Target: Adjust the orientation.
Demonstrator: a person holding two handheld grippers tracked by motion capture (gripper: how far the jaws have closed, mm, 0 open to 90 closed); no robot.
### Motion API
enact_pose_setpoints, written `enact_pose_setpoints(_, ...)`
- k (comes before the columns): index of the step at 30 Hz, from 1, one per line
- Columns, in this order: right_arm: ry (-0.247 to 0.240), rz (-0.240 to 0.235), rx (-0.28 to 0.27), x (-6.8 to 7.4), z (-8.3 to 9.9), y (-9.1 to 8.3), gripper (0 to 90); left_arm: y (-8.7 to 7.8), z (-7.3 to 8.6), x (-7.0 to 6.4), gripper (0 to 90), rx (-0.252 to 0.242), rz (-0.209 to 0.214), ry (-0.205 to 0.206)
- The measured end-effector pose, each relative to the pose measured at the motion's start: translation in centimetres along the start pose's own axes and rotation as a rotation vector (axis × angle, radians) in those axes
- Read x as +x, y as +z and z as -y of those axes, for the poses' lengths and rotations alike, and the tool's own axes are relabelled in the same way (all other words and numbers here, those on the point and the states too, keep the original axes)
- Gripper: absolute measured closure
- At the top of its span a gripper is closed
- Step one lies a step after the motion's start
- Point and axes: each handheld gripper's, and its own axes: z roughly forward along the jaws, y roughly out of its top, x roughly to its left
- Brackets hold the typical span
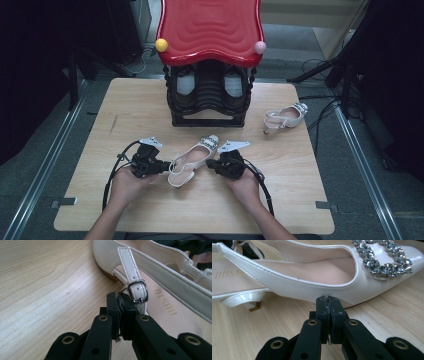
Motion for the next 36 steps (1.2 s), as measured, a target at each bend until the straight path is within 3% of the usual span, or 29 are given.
enact_pose_setpoints(5, -0.007, 0.026, -0.017, 0.1, 0.0, 0.2, 88.8, 0.2, 0.1, -0.4, 87.9, -0.001, -0.002, -0.002)
enact_pose_setpoints(17, 0.049, 0.026, -0.015, -1.3, -0.8, 0.5, 88.9, 1.1, 0.0, -1.8, 87.6, 0.005, 0.043, 0.015)
enact_pose_setpoints(20, 0.028, 0.053, -0.015, -1.2, -0.9, 0.5, 88.9, 1.4, 0.0, -2.0, 86.6, 0.005, 0.064, 0.023)
enact_pose_setpoints(24, 0.028, 0.064, 0.002, -1.5, -1.2, 0.2, 86.0, 1.2, 0.0, -1.6, 80.4, -0.001, 0.068, 0.013)
enact_pose_setpoints(26, 0.028, 0.073, -0.002, -1.8, -1.3, -0.2, 85.3, 0.8, 0.0, -1.2, 71.9, -0.003, 0.051, -0.001)
enact_pose_setpoints(32, 0.026, 0.105, -0.021, -2.7, -1.5, -1.6, 75.8, -0.6, 0.2, 0.5, 51.1, -0.061, 0.052, -0.034)
enact_pose_setpoints(36, 0.041, 0.107, -0.018, -3.4, -1.4, -2.3, 73.6, -1.3, 0.5, 1.6, 44.3, -0.086, 0.029, -0.047)
